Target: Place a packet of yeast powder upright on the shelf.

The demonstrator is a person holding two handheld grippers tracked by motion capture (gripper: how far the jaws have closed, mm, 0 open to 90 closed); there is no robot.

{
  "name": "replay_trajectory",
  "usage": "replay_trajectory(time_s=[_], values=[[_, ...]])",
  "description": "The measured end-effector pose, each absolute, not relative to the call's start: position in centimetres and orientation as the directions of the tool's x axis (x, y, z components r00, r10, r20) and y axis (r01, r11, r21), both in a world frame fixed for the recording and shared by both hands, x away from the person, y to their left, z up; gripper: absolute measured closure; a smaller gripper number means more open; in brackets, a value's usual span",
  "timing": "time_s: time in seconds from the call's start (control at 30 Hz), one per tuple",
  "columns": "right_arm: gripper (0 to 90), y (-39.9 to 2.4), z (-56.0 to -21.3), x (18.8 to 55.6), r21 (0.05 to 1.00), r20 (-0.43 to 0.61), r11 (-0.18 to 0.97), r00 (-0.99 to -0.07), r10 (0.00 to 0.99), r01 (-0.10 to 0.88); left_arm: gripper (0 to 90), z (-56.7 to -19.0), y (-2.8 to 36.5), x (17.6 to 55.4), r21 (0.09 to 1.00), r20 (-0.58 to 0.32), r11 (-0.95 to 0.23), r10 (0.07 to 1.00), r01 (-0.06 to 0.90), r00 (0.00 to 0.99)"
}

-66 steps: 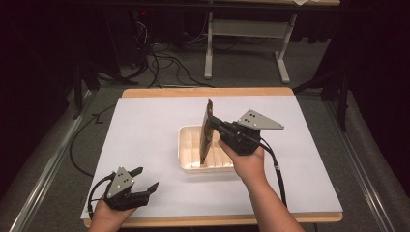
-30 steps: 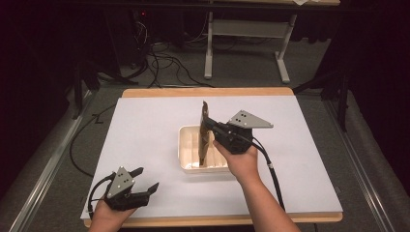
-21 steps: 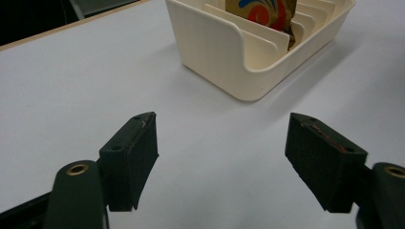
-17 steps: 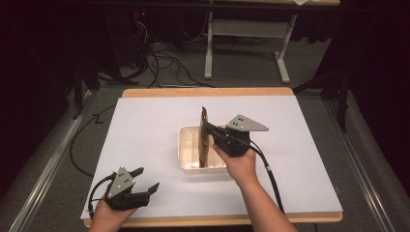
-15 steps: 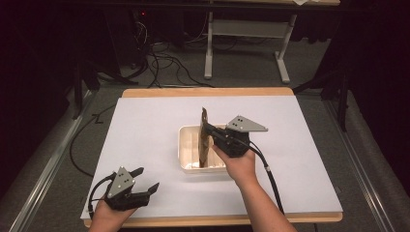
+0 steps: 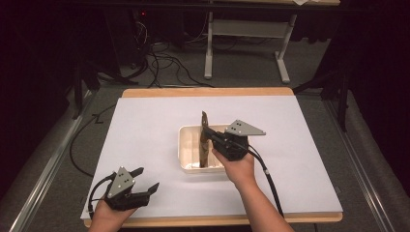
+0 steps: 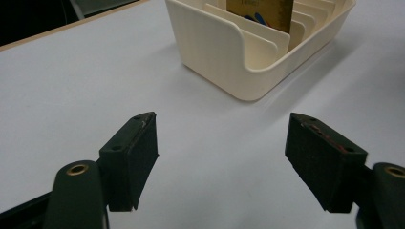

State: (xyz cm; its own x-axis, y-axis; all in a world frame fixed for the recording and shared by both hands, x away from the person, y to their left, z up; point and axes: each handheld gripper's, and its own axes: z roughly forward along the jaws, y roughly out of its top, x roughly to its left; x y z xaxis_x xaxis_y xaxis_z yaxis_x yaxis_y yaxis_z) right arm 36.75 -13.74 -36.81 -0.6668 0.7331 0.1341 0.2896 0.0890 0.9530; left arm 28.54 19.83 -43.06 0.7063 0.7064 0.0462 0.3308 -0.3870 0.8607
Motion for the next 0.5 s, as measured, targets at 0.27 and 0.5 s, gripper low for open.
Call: replay_trajectory(time_s=[0.27,0.5], values=[[89.2,-13.89,-36.88,36.57,0.951,0.138,0.088,-0.665,0.734,0.295,27.0,-43.1,19.67,28.54,0.859,0.049,-0.391,0.705,0.33,0.708],[81.6,-13.89,-36.38,36.58,0.947,0.142,0.095,-0.668,0.731,0.306,27.0,-43.08,19.74,28.57,0.86,0.047,-0.389,0.707,0.332,0.706]])
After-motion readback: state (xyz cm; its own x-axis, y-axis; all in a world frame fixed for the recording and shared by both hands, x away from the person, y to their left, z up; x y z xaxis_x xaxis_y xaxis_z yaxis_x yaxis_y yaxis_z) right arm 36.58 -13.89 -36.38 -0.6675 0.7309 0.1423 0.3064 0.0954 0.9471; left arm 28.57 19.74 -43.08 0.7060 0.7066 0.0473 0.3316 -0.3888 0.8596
